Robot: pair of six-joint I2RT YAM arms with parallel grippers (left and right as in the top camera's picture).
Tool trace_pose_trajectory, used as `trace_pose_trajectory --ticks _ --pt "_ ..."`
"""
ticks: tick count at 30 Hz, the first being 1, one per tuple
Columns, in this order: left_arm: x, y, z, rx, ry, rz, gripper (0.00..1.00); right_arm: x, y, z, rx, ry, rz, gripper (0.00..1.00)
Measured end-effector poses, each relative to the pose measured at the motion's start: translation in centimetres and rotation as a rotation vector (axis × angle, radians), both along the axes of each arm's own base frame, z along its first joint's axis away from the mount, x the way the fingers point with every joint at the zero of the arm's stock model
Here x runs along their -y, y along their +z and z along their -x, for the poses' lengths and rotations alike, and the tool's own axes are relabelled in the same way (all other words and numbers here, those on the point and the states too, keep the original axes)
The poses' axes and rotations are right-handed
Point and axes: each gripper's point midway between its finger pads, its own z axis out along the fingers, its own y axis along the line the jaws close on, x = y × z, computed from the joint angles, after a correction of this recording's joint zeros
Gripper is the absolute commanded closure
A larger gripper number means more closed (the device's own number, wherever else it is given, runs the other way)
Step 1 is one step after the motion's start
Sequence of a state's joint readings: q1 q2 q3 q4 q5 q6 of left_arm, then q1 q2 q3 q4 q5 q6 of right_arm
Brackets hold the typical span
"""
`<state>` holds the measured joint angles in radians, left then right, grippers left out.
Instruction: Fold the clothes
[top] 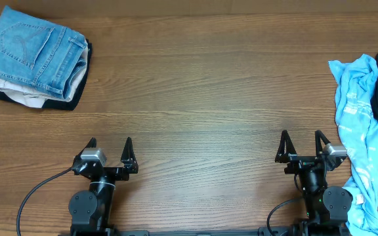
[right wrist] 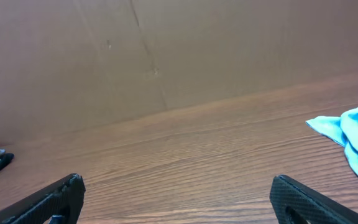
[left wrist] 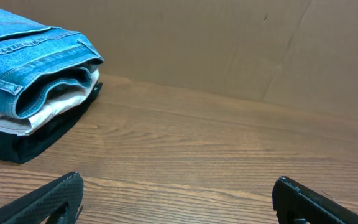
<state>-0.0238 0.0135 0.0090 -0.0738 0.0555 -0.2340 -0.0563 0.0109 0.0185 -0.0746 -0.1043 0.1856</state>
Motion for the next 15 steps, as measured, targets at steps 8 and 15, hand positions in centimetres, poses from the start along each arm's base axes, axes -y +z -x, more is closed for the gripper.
trace_pose_trajectory --ticks 8,15 --pt "0.0 0.0 0.0 0.000 0.000 0.000 0.00 0.0 0.1 0.0 0.004 0.000 0.000 0.00" --pt "0.5 0.9 0.0 0.038 -0.028 0.003 0.00 -0.5 3.1 0.2 0.124 0.030 -0.004 0.00"
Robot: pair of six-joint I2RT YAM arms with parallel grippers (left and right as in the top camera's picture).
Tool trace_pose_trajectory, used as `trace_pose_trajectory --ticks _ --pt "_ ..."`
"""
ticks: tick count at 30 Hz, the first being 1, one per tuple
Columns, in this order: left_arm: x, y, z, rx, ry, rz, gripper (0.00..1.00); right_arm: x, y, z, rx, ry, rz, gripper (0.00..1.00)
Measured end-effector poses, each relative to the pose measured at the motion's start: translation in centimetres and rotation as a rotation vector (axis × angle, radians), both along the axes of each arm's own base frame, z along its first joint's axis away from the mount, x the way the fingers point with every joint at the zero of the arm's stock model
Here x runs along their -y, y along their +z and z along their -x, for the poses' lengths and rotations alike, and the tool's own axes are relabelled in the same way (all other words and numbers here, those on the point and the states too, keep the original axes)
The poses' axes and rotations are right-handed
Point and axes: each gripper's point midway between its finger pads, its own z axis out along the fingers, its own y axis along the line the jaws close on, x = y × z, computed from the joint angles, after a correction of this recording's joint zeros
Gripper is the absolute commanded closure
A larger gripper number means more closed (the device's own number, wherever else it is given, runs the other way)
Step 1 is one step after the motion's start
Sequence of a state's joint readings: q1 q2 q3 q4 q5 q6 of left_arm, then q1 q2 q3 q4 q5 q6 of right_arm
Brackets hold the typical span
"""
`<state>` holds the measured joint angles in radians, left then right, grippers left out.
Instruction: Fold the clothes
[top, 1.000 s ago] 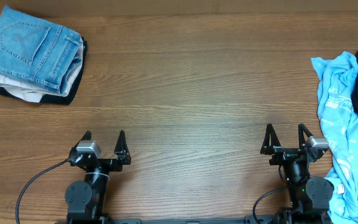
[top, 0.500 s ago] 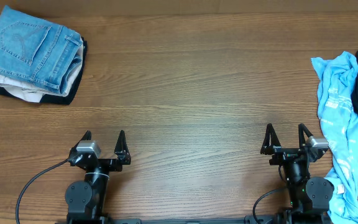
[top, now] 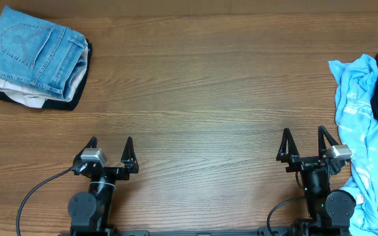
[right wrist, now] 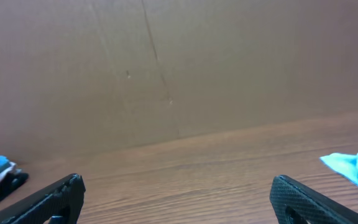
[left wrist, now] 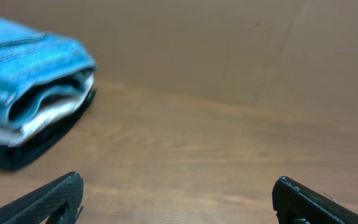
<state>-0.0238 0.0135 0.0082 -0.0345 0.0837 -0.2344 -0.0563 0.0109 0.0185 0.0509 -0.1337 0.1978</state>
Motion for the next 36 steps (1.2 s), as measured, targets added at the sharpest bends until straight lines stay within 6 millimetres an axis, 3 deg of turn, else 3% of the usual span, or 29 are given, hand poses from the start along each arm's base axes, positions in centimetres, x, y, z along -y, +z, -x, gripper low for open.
trace_pose_trajectory --ticks 3,6,7,9,13,15,17,19,21,24,26,30,36 --pt "1.2 2.8 0.2 0.116 -0.070 0.008 0.00 -0.1 -0.3 0.0 -0.030 0.012 -0.037 0.00" --pt "1.8 4.5 0.5 0.177 -0.107 0.023 0.00 -0.1 1.4 0.2 -0.028 0.008 -0.047 0.00" --pt "1.8 4.6 0.6 0.175 -0.110 0.024 0.00 0.1 4.5 0.4 -0.002 -0.004 -0.049 0.00" --pt "1.9 5.4 0.9 0.143 -0.111 0.028 0.00 0.3 7.7 0.1 -0.009 -0.012 -0.035 0.00" --pt "1.5 10.2 1.1 0.116 -0.089 0.012 0.00 1.1 11.5 -3.0 -0.194 -0.052 0.023 0.00" --pt "1.4 12.5 -0.2 0.038 -0.082 -0.006 0.00 1.4 14.1 -5.1 -0.272 -0.063 0.043 0.00" --pt "1.3 13.2 -1.5 -0.028 -0.078 -0.019 0.00 1.6 14.0 -6.2 -0.402 -0.066 0.054 0.00" --pt "1.4 13.8 -4.6 -0.200 -0.079 -0.026 0.00 2.1 14.9 -8.8 -0.505 -0.071 0.067 0.00" --pt "1.4 13.1 -6.5 -0.364 -0.083 -0.048 0.00 2.9 13.4 -10.7 -0.664 -0.081 0.063 0.00" --pt "1.4 14.0 -10.4 -0.546 -0.099 -0.087 0.00 3.6 11.5 -13.5 -0.793 -0.076 0.050 0.00" --pt "1.5 12.6 -12.1 -0.692 -0.116 -0.103 0.00 4.8 9.1 -15.0 -0.866 -0.087 0.040 0.00" --pt "1.7 6.8 -15.1 -0.940 -0.144 -0.103 0.00 8.2 5.3 -16.2 -0.966 -0.142 -0.004 0.00" --pt "1.9 0.4 -17.2 -1.101 -0.122 -0.042 0.00 16.9 0.3 -15.6 -1.076 -0.323 -0.172 0.01"
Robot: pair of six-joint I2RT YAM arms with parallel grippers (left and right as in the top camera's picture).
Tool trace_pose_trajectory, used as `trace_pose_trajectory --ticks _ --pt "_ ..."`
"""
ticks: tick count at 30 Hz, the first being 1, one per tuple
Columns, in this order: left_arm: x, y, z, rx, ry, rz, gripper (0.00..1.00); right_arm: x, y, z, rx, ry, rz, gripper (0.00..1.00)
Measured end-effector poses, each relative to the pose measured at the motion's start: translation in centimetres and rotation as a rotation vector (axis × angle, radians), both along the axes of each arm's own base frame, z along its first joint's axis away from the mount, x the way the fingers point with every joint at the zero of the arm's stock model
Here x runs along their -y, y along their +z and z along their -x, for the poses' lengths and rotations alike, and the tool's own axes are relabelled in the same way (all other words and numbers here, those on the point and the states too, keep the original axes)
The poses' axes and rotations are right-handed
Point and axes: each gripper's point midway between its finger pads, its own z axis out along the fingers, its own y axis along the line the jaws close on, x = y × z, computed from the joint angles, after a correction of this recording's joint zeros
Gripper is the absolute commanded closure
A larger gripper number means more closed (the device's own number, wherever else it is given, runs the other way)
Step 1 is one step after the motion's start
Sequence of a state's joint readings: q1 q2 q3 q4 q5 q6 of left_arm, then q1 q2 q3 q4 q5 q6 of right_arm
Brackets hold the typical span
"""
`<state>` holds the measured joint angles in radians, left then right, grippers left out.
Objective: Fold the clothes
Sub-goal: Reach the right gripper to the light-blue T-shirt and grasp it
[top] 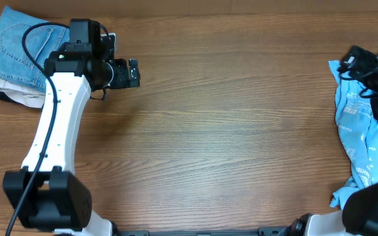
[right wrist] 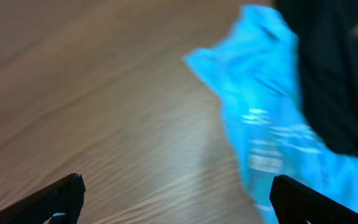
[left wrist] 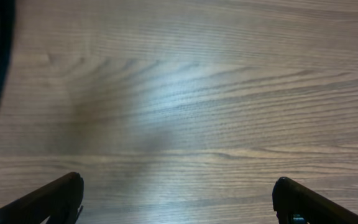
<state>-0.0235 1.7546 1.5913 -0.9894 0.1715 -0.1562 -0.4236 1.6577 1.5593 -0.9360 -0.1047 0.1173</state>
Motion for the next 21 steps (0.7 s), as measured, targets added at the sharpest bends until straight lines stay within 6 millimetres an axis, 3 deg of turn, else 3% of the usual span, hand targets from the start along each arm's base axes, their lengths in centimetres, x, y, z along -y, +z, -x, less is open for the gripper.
trace_pose_trajectory --ticks 1,3,4,7,11,16,19,20,21 --pt "0.1 -1.0 0.1 -0.037 0.012 0.008 0.00 2.3 -2.4 0.6 -0.052 -0.077 -0.040 0.06" --pt "0.5 -2.8 0.1 -0.090 0.019 0.036 0.00 4.1 -4.9 1.0 -0.106 -0.134 -0.079 0.07" --pt "0.9 -3.8 0.0 -0.117 0.011 0.059 0.00 5.1 -7.3 1.3 -0.156 -0.161 -0.107 0.07" --pt "1.9 -4.5 0.1 -0.142 -0.012 0.111 0.00 5.8 -11.6 1.4 -0.239 -0.183 -0.155 0.11" --pt "2.4 -4.3 0.0 -0.139 -0.024 0.140 0.00 5.7 -15.5 1.6 -0.315 -0.188 -0.195 0.22" --pt "2.5 -4.3 0.0 -0.139 -0.026 0.146 0.04 5.8 -17.9 1.5 -0.347 -0.189 -0.211 0.52" --pt "2.5 -4.3 0.0 -0.135 -0.028 0.145 0.09 5.9 -17.9 1.3 -0.341 -0.193 -0.210 0.90" --pt "2.5 -4.3 -0.1 -0.133 -0.027 0.145 0.12 5.9 -17.9 1.3 -0.340 -0.192 -0.209 0.96" --pt "2.5 -4.2 -0.2 -0.128 -0.029 0.144 0.15 5.8 -17.9 1.3 -0.341 -0.186 -0.208 0.96"
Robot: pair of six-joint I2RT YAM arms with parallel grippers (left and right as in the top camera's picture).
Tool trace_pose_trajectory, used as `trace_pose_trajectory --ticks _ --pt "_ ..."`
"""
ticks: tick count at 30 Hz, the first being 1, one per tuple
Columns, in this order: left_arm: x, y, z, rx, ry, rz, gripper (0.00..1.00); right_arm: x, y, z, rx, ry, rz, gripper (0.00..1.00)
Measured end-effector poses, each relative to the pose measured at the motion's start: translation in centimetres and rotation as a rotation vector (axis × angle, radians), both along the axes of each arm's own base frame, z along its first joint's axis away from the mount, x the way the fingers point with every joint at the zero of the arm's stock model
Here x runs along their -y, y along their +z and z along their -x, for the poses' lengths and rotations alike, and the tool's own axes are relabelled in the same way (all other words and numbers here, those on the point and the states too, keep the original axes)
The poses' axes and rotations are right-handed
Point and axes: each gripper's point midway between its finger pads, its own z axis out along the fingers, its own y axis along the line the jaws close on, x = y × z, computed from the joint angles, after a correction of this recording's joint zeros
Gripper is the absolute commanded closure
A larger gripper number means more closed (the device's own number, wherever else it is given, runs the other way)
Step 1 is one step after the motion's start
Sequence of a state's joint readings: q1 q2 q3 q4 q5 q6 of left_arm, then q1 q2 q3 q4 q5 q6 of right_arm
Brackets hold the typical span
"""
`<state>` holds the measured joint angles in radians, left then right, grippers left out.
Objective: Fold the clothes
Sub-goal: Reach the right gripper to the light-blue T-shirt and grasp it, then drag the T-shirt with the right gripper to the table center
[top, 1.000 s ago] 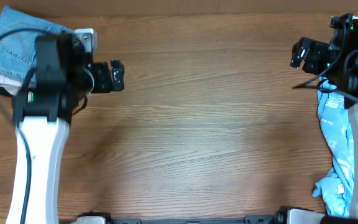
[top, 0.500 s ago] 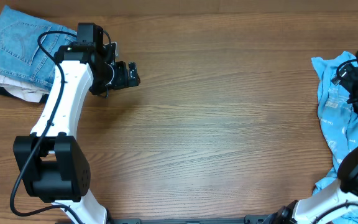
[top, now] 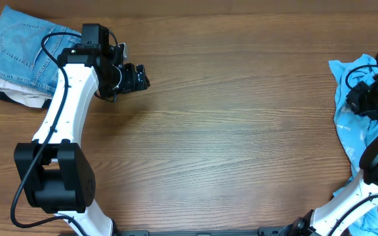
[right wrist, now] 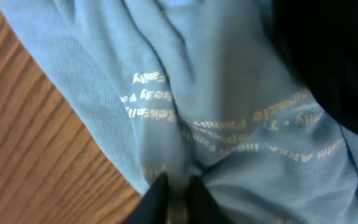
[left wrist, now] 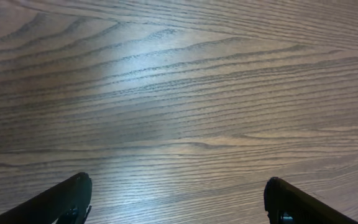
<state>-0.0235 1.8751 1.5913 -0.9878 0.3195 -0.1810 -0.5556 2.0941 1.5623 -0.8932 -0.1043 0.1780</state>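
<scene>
A crumpled light blue T-shirt lies along the table's right edge, with a black garment partly over its far end. My right gripper is down on the shirt. In the right wrist view the gripper is shut, pinching a fold of the blue shirt beside the black garment. My left gripper hovers over bare wood at the back left. In the left wrist view the left gripper is wide open with nothing between its fingers.
A folded stack sits at the back left corner: blue jeans on top, then a white piece, with a black one at the bottom. The wooden table spreads between the stack and the shirt. The left arm's cable loops near the stack.
My right gripper was open above the shirt's far corner; now it is down on the shirt and shut on a fold. My left gripper has shifted slightly right, still open.
Both arms first rested at the near edge with grippers open, and barely changed half a second later. Then the left arm was stretched out beside the folded stack and the right one over the blue shirt. Now the right gripper pinches the shirt.
</scene>
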Motion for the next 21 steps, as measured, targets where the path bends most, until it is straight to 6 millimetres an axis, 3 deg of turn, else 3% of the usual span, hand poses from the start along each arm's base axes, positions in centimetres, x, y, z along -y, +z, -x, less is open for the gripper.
trace_pose_trajectory --ticks 3,5,8,11,15,17,19,21 --pt "0.0 0.1 -0.1 0.007 -0.001 0.002 0.16 -1.6 0.1 -0.9 0.027 0.089 -0.029 0.96" --pt "0.1 0.8 -0.4 0.019 -0.001 0.004 0.16 -4.1 0.2 -2.0 0.040 0.164 -0.048 0.96" --pt "0.1 4.1 -2.1 0.098 -0.002 0.005 0.16 -9.1 0.4 -3.4 0.041 0.287 -0.089 0.96" --pt "0.1 7.1 -3.5 0.182 -0.002 0.007 0.16 -15.3 1.6 -4.9 0.054 0.427 -0.140 0.96" --pt "0.1 7.8 -3.6 0.206 -0.020 0.000 0.16 -24.3 5.0 -7.2 0.127 0.626 -0.202 0.96" --pt "0.1 7.8 -3.7 0.210 -0.032 -0.005 0.16 -28.3 5.9 -7.3 0.138 0.713 -0.214 0.96" --pt "0.1 7.8 -3.7 0.217 -0.050 -0.013 0.15 -34.5 6.3 -6.1 0.135 0.844 -0.244 0.96" --pt "0.1 7.8 -3.7 0.222 -0.059 -0.017 0.14 -38.1 6.3 -4.7 0.120 0.924 -0.256 0.96"
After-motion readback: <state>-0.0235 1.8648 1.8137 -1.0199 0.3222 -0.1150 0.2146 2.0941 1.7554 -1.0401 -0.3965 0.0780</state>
